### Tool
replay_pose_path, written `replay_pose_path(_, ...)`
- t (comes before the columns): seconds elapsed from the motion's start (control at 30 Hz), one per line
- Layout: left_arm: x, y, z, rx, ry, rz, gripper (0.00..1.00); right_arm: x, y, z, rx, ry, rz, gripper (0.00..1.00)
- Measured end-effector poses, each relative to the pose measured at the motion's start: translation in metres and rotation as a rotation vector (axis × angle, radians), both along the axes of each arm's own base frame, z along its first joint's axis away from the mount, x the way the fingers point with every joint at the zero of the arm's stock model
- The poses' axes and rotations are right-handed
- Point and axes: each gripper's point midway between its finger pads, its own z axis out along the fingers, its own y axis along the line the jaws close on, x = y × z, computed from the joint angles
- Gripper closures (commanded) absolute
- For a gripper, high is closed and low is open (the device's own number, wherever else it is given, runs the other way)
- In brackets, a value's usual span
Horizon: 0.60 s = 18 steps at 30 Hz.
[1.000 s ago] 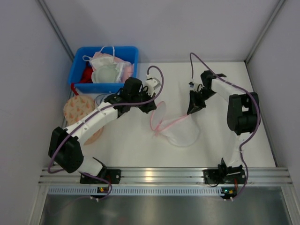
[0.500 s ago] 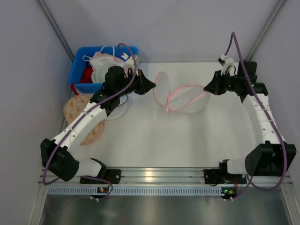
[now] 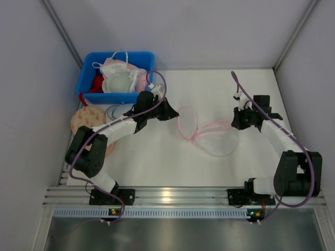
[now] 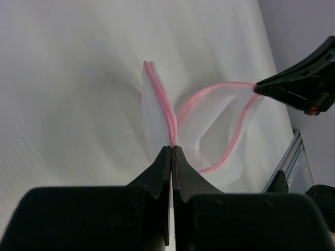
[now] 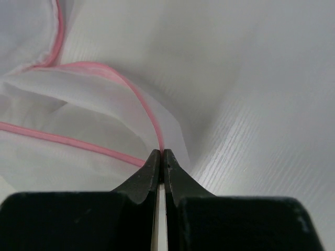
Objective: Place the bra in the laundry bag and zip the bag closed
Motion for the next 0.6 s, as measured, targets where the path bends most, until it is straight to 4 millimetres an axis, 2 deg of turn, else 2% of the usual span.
replay_pose_path(0.07, 0.0, 0.004, -0.012, 0.023, 0.017, 0.008, 1.0, 0.0, 0.0, 0.008, -0.006, -0.034, 0.01, 1.0)
replay_pose_path(0.13, 0.002, 0.007, -0.014, 0.047, 0.001, 0.015, 0.85, -0.001, 0.001, 0.019, -0.005, -0.077, 0.02, 1.0)
replay_pose_path(0.23, 0.007, 0.011, -0.013, 0.1, -0.051, -0.003, 0.7, -0.002, 0.004, 0.035, 0.008, -0.13, 0.034, 1.0)
replay_pose_path(0.3, 0.011, 0.011, -0.004, 0.129, -0.109, -0.034, 0.68, -0.005, 0.007, 0.04, 0.024, -0.138, 0.047, 1.0)
replay_pose_path(0.4, 0.011, 0.003, 0.021, 0.152, -0.222, -0.104, 0.64, -0.009, 0.011, 0.04, 0.044, -0.123, 0.057, 1.0)
replay_pose_path(0.5, -0.004, -0.017, 0.052, 0.137, -0.345, -0.207, 0.64, -0.013, 0.015, 0.039, 0.065, -0.107, 0.07, 1.0)
replay_pose_path(0.6, -0.024, -0.041, 0.063, 0.12, -0.402, -0.306, 0.64, -0.016, 0.019, 0.039, 0.081, -0.099, 0.083, 1.0)
